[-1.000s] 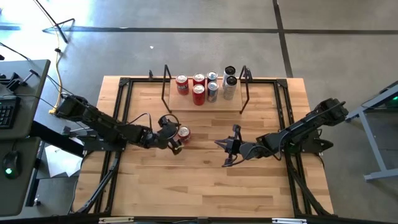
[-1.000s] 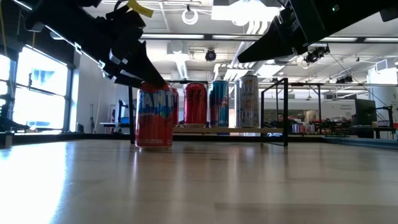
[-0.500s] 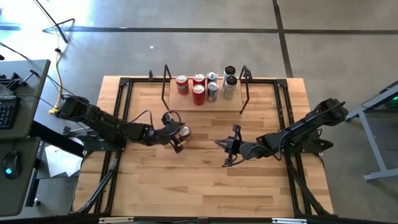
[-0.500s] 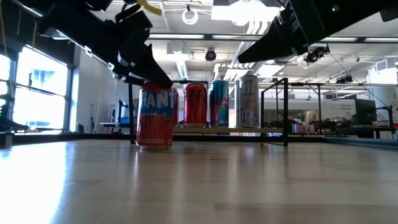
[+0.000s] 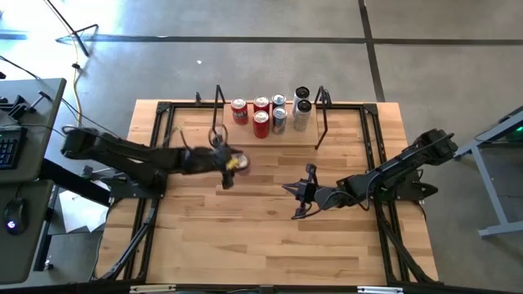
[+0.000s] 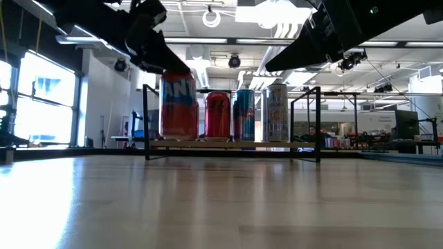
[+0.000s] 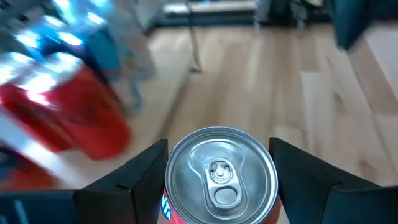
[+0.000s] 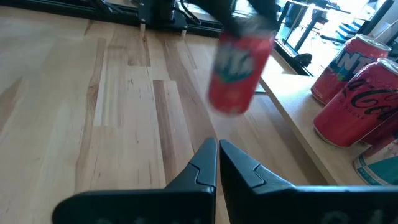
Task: Place canned beverage on shelf
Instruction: Put the red soda can on the shelf and align with the other red soda can
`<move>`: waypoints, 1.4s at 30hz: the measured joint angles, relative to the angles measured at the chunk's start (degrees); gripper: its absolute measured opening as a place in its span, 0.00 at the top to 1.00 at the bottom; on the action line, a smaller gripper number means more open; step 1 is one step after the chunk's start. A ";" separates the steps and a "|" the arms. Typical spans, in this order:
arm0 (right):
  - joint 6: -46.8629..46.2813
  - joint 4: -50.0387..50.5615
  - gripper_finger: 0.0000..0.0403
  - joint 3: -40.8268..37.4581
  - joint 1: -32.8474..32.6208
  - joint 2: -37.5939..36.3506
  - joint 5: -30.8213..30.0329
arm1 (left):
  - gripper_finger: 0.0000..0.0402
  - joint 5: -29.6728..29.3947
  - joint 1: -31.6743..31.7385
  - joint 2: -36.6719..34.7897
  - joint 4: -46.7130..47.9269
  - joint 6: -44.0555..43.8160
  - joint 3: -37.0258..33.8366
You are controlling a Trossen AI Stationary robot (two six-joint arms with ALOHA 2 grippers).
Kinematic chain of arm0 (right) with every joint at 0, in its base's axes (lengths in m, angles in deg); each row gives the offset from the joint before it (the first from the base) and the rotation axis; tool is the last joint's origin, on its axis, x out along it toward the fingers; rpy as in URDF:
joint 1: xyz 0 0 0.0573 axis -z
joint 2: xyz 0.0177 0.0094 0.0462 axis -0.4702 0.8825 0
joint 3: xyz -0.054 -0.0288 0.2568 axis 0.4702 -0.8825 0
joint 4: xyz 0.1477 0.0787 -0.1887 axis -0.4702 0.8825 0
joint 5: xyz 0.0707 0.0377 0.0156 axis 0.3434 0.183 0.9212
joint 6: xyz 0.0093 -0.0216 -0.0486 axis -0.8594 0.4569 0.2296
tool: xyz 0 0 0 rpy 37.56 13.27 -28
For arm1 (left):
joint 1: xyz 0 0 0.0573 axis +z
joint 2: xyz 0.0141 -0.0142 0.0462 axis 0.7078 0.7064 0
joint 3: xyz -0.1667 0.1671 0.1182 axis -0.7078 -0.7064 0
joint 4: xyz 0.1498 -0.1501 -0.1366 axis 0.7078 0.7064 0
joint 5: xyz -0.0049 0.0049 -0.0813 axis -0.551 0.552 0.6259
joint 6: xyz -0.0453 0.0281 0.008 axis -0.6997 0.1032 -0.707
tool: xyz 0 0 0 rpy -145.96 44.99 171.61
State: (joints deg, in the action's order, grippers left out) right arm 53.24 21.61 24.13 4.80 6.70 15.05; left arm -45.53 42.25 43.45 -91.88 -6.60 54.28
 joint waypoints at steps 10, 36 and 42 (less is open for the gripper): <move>-0.51 0.28 1.00 0.00 0.00 0.02 0.00 | 0.42 11.04 16.46 -9.16 0.14 8.76 0.07; -0.95 1.09 1.00 0.00 0.00 0.06 -0.02 | 0.42 25.35 34.17 5.59 2.38 13.04 8.46; -0.88 0.85 1.00 0.02 0.02 1.33 0.00 | 0.42 25.35 36.78 6.61 2.31 13.32 8.55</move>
State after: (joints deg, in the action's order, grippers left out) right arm 52.36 22.46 24.15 4.83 8.02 15.05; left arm -20.18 79.03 50.06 -89.57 6.72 62.82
